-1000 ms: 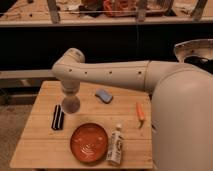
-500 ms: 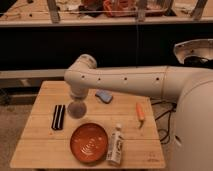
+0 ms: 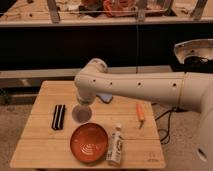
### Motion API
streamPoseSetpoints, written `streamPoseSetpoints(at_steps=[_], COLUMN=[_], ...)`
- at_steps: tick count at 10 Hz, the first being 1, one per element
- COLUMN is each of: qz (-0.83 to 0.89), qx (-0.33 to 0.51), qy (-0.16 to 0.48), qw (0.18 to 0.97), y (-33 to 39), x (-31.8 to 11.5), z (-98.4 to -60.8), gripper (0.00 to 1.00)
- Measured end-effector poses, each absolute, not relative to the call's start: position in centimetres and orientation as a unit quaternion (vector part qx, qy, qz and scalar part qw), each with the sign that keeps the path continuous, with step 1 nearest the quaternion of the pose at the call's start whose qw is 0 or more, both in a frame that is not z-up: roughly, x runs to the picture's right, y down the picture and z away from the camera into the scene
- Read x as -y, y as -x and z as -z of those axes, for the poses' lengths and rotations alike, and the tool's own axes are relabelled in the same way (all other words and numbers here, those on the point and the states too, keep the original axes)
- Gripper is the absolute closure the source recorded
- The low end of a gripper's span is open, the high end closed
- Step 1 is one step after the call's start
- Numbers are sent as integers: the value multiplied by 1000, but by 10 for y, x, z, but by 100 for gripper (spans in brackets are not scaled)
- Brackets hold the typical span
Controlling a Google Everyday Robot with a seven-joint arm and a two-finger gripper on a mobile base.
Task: Place the ceramic cup in the ceramic bowl
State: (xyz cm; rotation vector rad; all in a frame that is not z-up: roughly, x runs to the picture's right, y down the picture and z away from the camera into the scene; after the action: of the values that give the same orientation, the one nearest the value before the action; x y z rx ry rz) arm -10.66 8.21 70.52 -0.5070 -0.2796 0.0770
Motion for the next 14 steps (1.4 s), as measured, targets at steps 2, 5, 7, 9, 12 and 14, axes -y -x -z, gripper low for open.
streamPoseSetpoints(at_steps=[2, 5, 7, 9, 12, 14], qz=[-43, -46, -49, -49, -51, -54], qx=[139, 146, 149, 152, 155, 156], qy=[256, 264, 265, 268, 268, 269], qw=[956, 952, 951, 950, 949, 949], y=[97, 92, 85, 86, 81, 77], x=[-90, -102, -114, -123, -134, -140], z=[-703, -700, -701, -697, -691, -692], gripper=[97, 97, 97, 97, 97, 97])
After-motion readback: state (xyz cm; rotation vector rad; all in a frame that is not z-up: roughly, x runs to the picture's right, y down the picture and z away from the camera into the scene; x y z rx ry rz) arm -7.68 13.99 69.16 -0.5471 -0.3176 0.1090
